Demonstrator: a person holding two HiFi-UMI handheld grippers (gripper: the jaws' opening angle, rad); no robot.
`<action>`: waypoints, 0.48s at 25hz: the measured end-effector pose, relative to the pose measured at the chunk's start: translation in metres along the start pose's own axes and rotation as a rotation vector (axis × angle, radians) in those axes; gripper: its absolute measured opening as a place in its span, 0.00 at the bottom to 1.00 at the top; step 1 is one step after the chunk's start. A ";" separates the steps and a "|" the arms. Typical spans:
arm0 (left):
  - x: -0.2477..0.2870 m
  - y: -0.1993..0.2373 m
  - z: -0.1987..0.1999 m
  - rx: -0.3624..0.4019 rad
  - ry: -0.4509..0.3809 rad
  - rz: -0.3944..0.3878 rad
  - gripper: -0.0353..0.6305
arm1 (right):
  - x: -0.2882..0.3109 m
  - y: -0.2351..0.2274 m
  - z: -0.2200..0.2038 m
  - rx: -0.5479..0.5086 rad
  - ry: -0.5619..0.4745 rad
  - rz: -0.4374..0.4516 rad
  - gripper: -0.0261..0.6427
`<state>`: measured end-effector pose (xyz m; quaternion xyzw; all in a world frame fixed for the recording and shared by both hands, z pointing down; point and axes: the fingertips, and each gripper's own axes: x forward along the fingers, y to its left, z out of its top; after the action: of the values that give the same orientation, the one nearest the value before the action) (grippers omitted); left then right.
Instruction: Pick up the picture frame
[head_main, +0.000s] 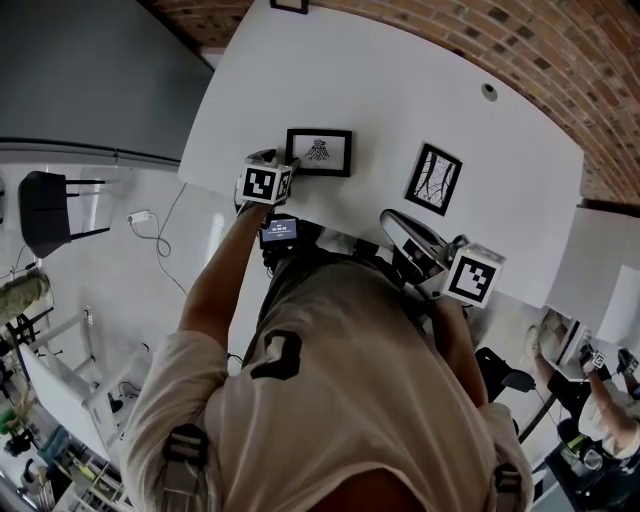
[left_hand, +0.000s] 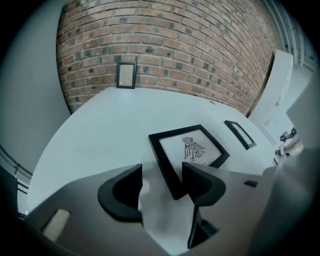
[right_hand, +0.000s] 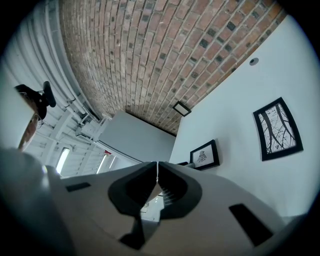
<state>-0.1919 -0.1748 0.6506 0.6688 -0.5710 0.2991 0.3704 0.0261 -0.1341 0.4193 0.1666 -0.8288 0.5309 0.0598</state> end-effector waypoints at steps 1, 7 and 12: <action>-0.001 -0.001 -0.002 -0.001 -0.002 -0.003 0.42 | 0.000 0.000 0.000 0.001 -0.002 0.004 0.05; -0.006 -0.004 -0.013 -0.022 0.006 -0.003 0.42 | -0.005 0.000 -0.001 -0.004 -0.008 0.013 0.05; -0.010 -0.005 -0.020 -0.029 0.009 0.006 0.42 | -0.007 0.003 -0.001 0.002 -0.013 0.027 0.05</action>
<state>-0.1883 -0.1528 0.6529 0.6601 -0.5757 0.2950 0.3819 0.0314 -0.1305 0.4153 0.1588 -0.8307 0.5315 0.0471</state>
